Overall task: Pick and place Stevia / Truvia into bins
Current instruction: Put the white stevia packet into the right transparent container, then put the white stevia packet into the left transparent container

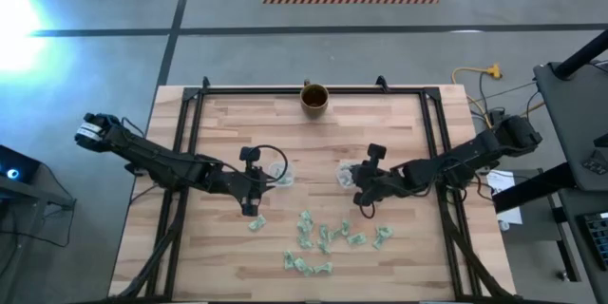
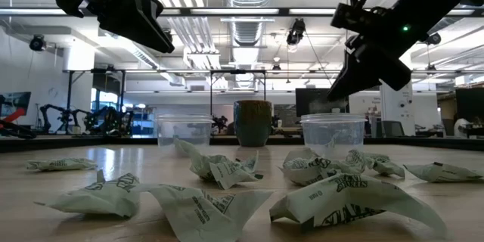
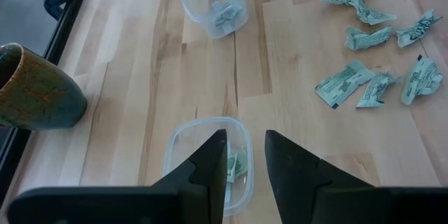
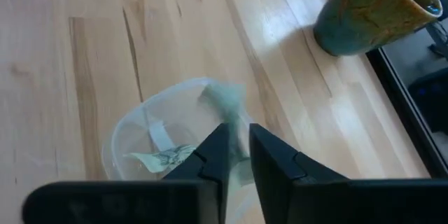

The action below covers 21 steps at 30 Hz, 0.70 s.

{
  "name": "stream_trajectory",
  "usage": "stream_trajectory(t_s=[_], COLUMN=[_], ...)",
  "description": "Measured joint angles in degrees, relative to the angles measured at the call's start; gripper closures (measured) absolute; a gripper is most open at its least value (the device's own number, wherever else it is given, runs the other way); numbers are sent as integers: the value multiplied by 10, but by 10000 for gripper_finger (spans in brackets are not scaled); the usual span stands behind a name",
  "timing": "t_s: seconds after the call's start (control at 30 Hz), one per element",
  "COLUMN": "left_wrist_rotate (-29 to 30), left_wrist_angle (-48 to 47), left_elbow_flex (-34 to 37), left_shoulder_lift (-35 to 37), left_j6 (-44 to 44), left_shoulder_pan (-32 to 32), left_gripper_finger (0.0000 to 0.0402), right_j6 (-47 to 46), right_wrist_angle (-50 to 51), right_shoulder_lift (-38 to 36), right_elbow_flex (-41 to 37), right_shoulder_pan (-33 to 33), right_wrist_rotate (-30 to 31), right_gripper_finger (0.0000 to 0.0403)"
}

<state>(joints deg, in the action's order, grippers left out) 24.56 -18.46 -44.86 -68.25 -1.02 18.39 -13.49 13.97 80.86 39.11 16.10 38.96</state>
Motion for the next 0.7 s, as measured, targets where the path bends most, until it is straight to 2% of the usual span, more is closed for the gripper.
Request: stream_trajectory(t_s=[0.3,0.43,0.7], left_wrist_rotate=[-6,-46,-59], left_wrist_angle=[0,-16,-79], left_elbow_flex=[0,0,0], left_shoulder_lift=[0,0,-1], left_j6=[-13,-44,-222], left_shoulder_pan=[2,15,75], left_gripper_finger=[320,320,320], right_j6=[17,39,42], right_wrist_angle=[13,13,23], right_shoulder_lift=[-9,-34,-80], right_elbow_flex=[0,0,0], right_shoulder_pan=[3,21,50], right_wrist_rotate=[0,0,0], right_gripper_finger=[284,267,270])
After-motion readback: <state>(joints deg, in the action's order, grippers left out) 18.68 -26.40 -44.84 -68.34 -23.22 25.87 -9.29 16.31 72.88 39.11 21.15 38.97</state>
